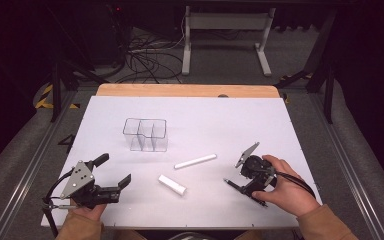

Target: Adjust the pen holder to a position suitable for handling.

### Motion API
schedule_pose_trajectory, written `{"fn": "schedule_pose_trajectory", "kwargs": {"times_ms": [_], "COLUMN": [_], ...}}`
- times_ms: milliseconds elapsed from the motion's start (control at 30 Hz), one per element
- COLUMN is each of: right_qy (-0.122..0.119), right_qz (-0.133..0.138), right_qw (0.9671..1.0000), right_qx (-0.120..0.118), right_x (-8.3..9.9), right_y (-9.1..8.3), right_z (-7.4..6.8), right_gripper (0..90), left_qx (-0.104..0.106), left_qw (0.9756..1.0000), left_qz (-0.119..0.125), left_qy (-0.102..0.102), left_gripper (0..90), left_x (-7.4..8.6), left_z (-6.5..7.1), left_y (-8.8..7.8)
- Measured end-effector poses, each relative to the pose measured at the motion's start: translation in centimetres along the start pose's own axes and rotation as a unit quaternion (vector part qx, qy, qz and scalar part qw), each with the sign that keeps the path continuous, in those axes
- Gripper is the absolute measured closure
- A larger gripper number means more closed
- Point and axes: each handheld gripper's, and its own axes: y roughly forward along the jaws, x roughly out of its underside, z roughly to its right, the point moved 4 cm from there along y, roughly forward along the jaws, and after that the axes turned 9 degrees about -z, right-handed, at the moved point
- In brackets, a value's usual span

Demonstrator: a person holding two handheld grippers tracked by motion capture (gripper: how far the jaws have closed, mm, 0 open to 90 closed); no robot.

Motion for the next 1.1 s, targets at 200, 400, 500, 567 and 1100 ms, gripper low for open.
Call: {"fn": "schedule_pose_trajectory", "kwargs": {"times_ms": [200, 400, 500, 567, 1100], "right_qy": [-0.019, -0.016, -0.017, -0.019, -0.008], "right_qz": [-0.040, -0.069, -0.082, -0.095, -0.109], "right_qw": [0.9990, 0.9975, 0.9965, 0.9952, 0.9940], "right_qx": [0.001, -0.001, -0.008, -0.006, -0.005], "right_x": [0.0, -0.1, -0.1, -0.1, -0.3], "right_y": [0.7, 1.2, 1.6, 1.8, 3.0], "right_z": [-0.2, -0.4, -0.5, -0.5, -0.6], "right_gripper": [46.1, 55.5, 60.4, 64.1, 76.4], "left_qx": [0.001, 0.000, 0.000, 0.000, 0.000], "left_qw": [1.0000, 1.0000, 1.0000, 1.0000, 1.0000], "left_qz": [-0.002, -0.002, -0.002, -0.002, -0.004], "left_qy": [-0.001, -0.002, -0.002, -0.001, -0.005], "left_gripper": [4.3, 4.3, 4.3, 4.3, 4.3], "left_x": [0.0, 0.0, 0.1, 0.1, 0.1], "left_z": [0.0, 0.0, 0.0, 0.0, -0.1], "left_y": [0.0, 0.0, 0.0, 0.1, 0.1]}}
